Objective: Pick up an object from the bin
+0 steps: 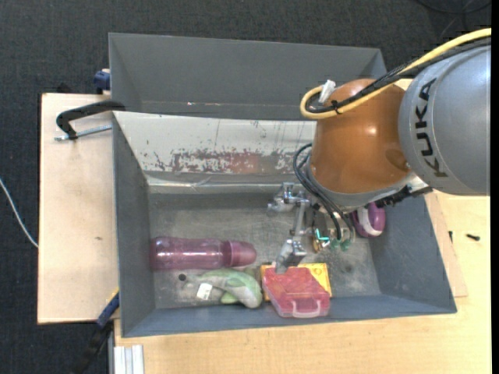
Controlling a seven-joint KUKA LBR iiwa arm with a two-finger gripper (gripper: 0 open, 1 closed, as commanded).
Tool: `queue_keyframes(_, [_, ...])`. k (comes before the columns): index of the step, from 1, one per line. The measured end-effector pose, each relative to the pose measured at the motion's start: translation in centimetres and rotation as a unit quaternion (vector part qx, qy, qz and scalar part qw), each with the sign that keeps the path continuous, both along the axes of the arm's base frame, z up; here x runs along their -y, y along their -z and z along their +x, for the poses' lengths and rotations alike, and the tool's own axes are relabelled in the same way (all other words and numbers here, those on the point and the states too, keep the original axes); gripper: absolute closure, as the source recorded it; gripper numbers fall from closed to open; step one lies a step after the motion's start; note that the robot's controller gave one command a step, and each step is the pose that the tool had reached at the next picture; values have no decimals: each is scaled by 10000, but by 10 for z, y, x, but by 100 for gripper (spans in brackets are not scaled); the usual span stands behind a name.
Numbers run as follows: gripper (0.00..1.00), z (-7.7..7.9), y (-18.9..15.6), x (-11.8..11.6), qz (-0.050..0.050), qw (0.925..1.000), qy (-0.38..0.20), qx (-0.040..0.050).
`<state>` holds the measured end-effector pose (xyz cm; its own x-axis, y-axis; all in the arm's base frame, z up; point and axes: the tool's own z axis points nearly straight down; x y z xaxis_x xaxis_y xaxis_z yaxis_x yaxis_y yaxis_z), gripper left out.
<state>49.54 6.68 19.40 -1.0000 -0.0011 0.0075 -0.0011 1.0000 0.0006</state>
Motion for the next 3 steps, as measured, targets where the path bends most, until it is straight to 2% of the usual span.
queue_keyframes(1, [0, 2, -4, 0, 4, 10000, 6, 42])
queue_keyframes(2, [100, 15, 119, 11, 10, 10000, 14, 71])
queue_keyframes(3, [0, 24, 117, 11, 25, 9996, 30, 262])
